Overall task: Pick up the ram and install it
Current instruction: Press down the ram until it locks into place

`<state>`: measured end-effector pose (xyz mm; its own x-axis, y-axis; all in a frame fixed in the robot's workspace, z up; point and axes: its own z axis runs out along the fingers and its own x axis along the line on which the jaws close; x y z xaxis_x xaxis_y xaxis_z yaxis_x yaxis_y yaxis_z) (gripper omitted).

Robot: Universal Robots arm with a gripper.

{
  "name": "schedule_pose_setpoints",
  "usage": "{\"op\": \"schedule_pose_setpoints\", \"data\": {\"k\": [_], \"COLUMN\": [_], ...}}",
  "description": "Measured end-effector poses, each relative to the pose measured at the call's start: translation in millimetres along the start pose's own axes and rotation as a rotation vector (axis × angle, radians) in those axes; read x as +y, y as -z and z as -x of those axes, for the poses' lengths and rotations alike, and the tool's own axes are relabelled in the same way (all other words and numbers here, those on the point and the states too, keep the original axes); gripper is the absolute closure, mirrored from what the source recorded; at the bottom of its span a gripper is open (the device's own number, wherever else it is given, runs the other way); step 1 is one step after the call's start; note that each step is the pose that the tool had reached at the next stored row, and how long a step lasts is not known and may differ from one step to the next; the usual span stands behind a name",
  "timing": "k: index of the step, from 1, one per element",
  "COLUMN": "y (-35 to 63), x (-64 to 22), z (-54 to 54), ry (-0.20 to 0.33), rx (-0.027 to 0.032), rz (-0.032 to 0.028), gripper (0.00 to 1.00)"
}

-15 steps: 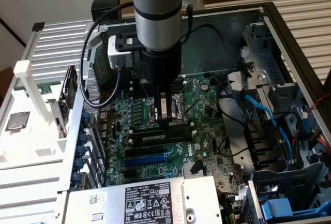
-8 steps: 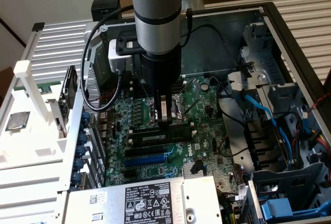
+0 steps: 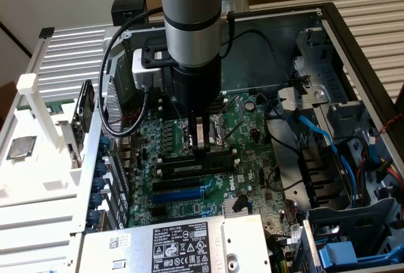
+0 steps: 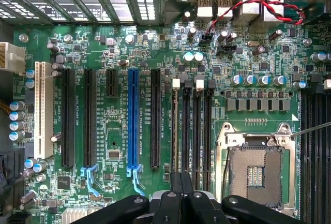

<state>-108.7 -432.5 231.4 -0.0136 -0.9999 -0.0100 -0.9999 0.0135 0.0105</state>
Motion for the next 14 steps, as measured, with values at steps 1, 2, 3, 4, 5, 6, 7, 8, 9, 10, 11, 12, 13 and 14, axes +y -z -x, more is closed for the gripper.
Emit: {"op": "schedule_pose_setpoints", "data": {"k": [1, 2, 3, 4, 5, 6, 7, 8, 9, 10, 11, 12, 13, 14], "y": [0.0, -0.2, -0.4, -0.6, -1.2, -1.7, -2.1, -2.7, -3.3, -4.1, -4.2, -4.3, -2.8, 2.9], "x": [0.0, 0.0, 0.0, 0.0, 0.0, 0.1, 0.3, 0.6, 1.0, 1.3, 1.4, 1.5, 1.6, 1.7], "z": [0.0, -0.1, -0.1, -0.1, -0.1, -0.1, -0.1, -0.1, -0.1, -0.1, -0.1, -0.1, 0.0, 0.1], "ry": [0.000, 0.000, 0.000, 0.000, 0.000, 0.000, 0.000, 0.000, 0.000, 0.000, 0.000, 0.000, 0.000, 0.000], "rx": [0.0000, 0.0003, 0.0004, 0.0004, 0.0003, 0.0003, 0.0004, 0.0004, 0.0003, -0.0003, 0.0002, 0.0002, -0.0011, -0.0004], "rz": [0.0000, 0.0001, 0.0001, 0.0001, 0.0002, 0.0000, 0.0001, 0.0002, 0.0001, -0.0001, 0.0000, 0.0000, -0.0006, -0.0003], "gripper": [0.90, 0.90, 0.90, 0.90, 0.90, 0.90, 0.90, 0.90, 0.90, 0.90, 0.90, 0.90, 0.90, 0.90]}}
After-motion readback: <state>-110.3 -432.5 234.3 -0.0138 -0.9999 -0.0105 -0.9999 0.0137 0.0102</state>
